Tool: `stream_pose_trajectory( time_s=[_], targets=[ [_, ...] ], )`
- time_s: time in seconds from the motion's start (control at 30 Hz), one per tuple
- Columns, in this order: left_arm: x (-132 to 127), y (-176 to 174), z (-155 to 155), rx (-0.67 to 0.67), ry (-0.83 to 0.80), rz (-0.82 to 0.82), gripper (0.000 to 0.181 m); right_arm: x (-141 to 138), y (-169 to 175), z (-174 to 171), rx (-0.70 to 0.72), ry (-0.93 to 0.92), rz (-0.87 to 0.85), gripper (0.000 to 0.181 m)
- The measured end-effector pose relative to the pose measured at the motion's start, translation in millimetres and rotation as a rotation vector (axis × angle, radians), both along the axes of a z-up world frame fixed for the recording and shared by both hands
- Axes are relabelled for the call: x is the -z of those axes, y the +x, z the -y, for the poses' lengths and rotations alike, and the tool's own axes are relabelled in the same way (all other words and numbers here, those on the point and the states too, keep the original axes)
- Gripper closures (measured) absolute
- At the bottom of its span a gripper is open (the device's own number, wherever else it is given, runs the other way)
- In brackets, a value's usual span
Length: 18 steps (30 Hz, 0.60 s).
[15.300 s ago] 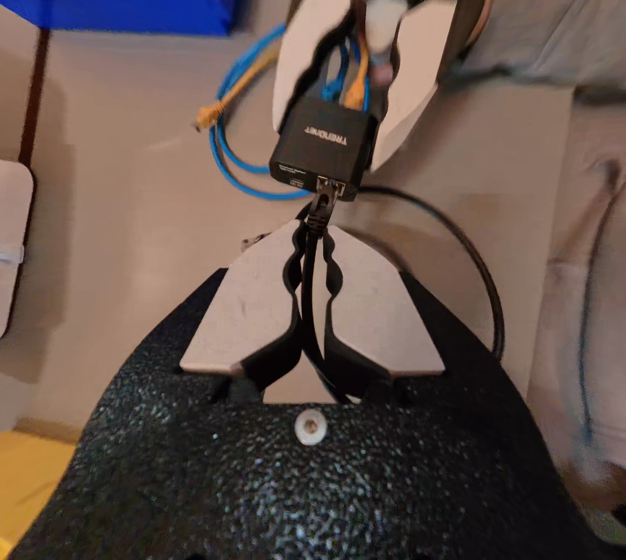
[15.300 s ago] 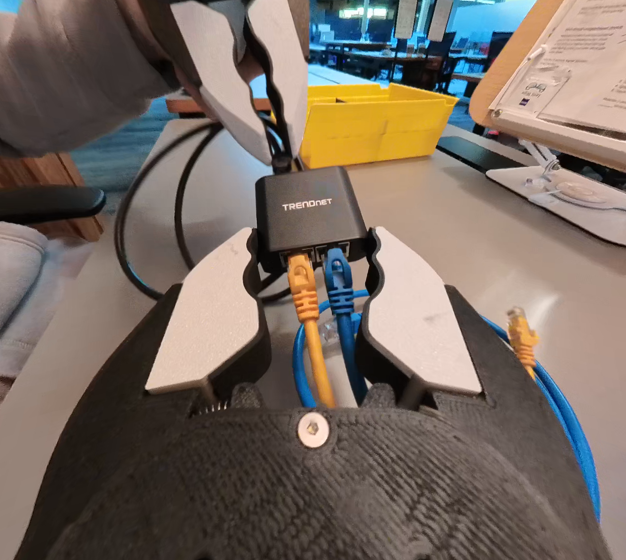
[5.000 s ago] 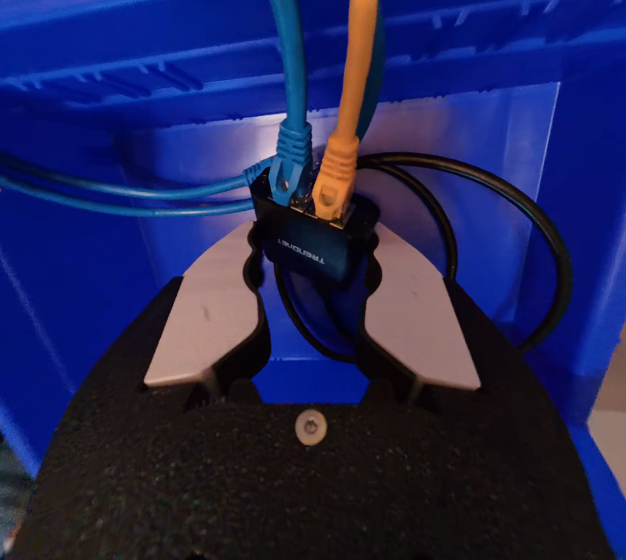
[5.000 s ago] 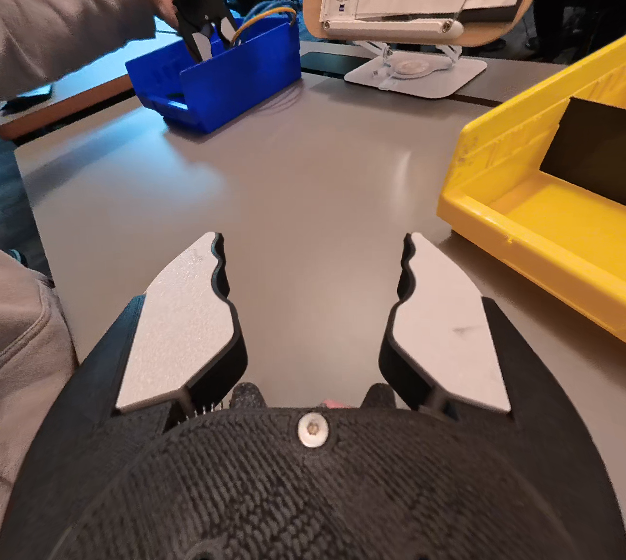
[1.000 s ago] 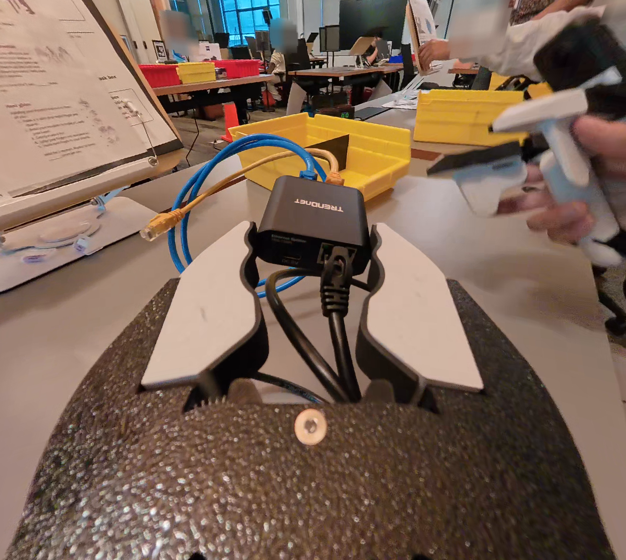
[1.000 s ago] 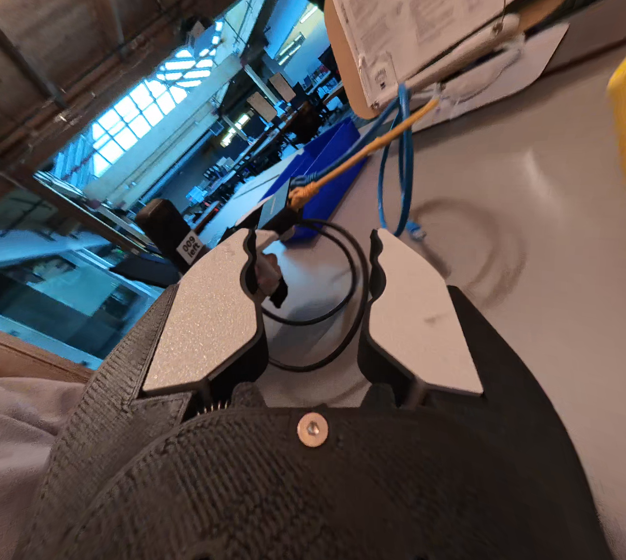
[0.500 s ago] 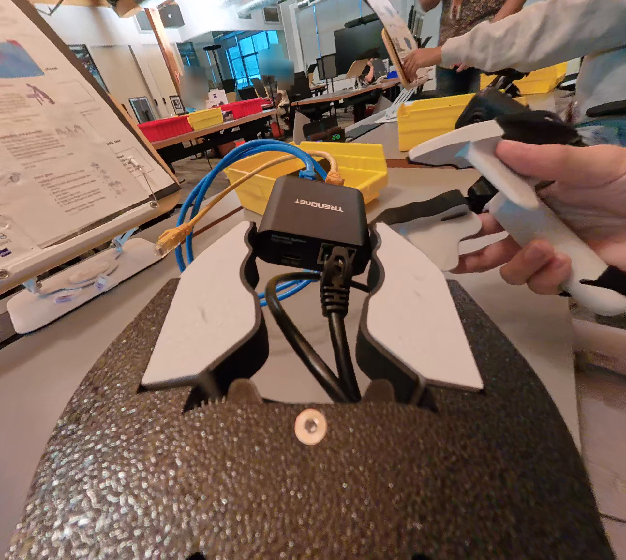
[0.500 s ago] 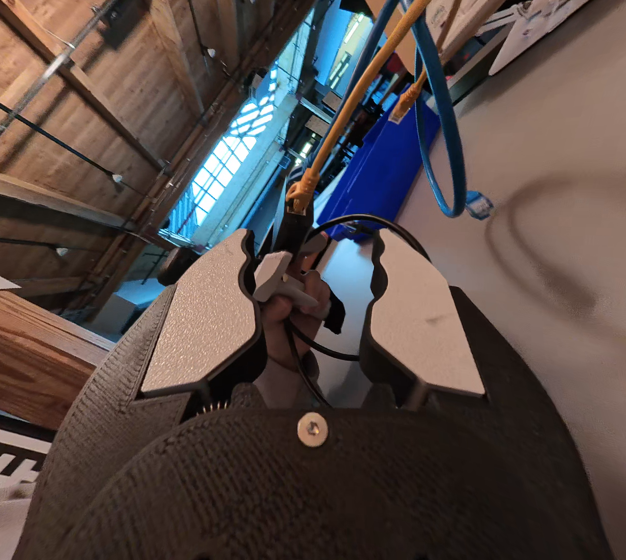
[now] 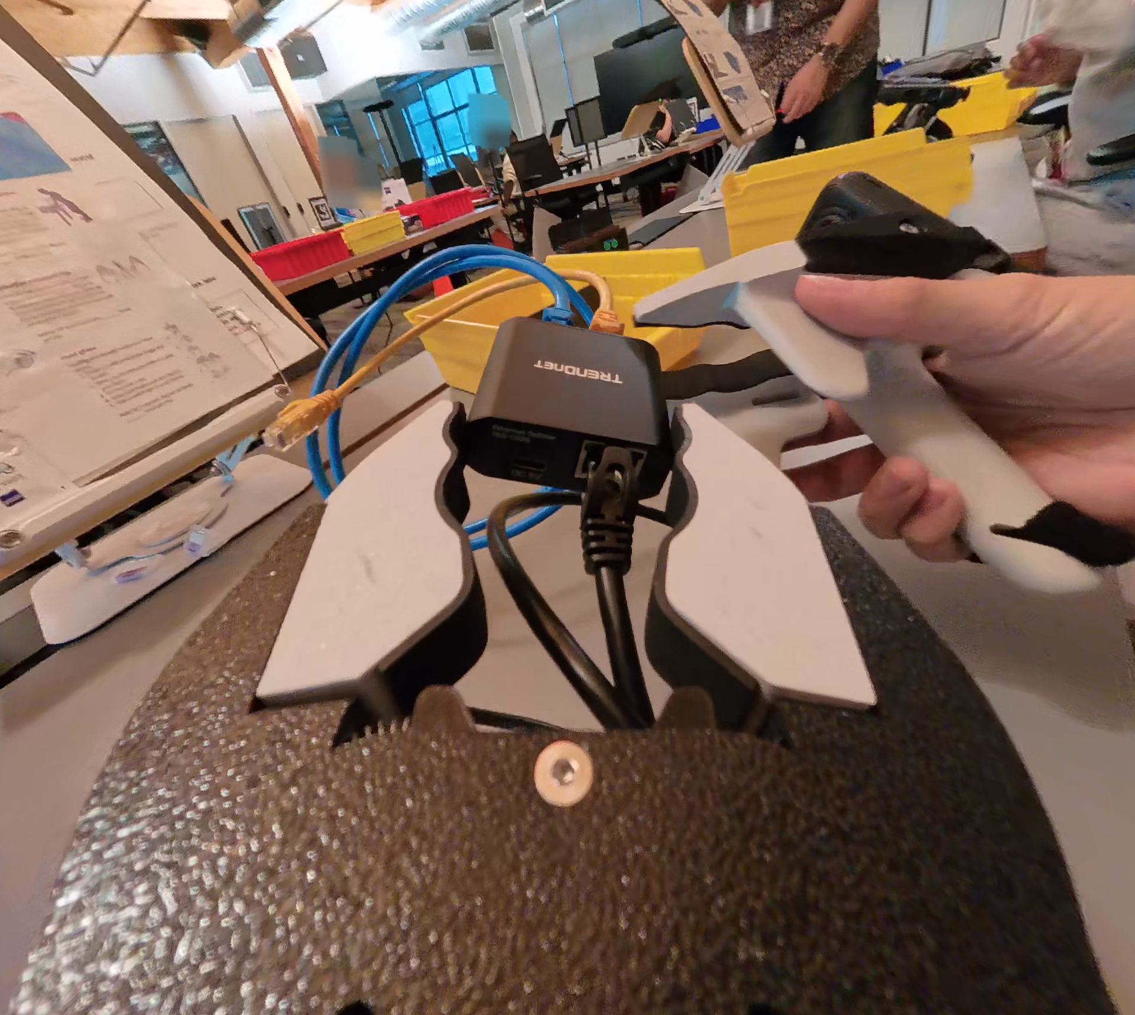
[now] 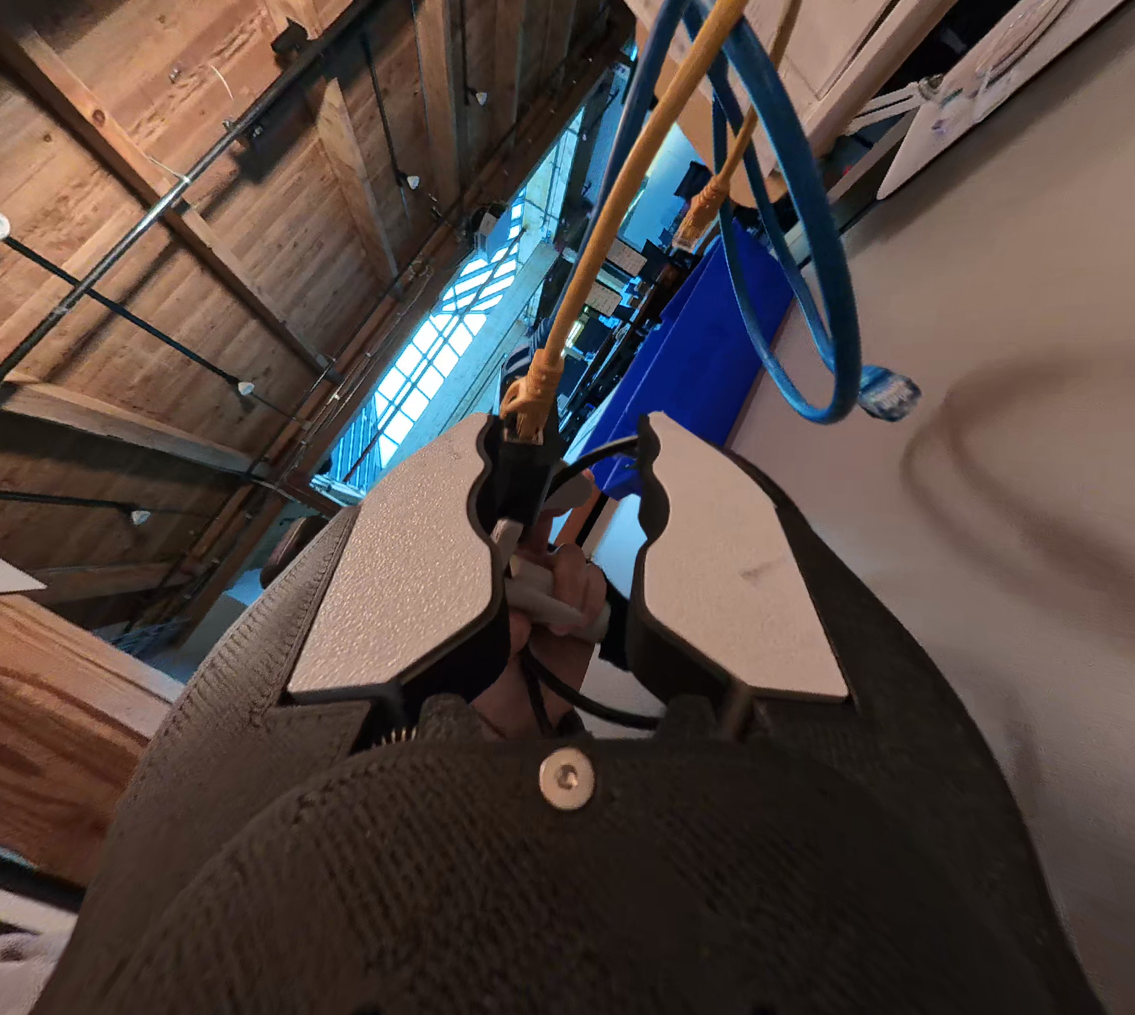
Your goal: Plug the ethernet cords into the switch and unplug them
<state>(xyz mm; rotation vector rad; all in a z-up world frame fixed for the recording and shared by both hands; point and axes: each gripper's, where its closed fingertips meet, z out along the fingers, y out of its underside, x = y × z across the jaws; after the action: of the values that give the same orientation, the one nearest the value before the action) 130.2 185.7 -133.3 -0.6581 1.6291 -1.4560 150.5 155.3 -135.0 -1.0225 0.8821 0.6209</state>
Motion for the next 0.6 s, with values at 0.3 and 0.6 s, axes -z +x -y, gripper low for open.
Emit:
stream_pose_trajectory(
  time_s=[0.3,0.6],
  targets=[
    [17,6,-5,-0.002,-0.027,-0.081,0.119,7,0,-12,0.016,0.052,-0.057,0.165],
    [19,5,11,0.01,-0.014,-0.081,0.119,5,2,-6,0.051,0.163,-0.131,0.166]
  ],
)
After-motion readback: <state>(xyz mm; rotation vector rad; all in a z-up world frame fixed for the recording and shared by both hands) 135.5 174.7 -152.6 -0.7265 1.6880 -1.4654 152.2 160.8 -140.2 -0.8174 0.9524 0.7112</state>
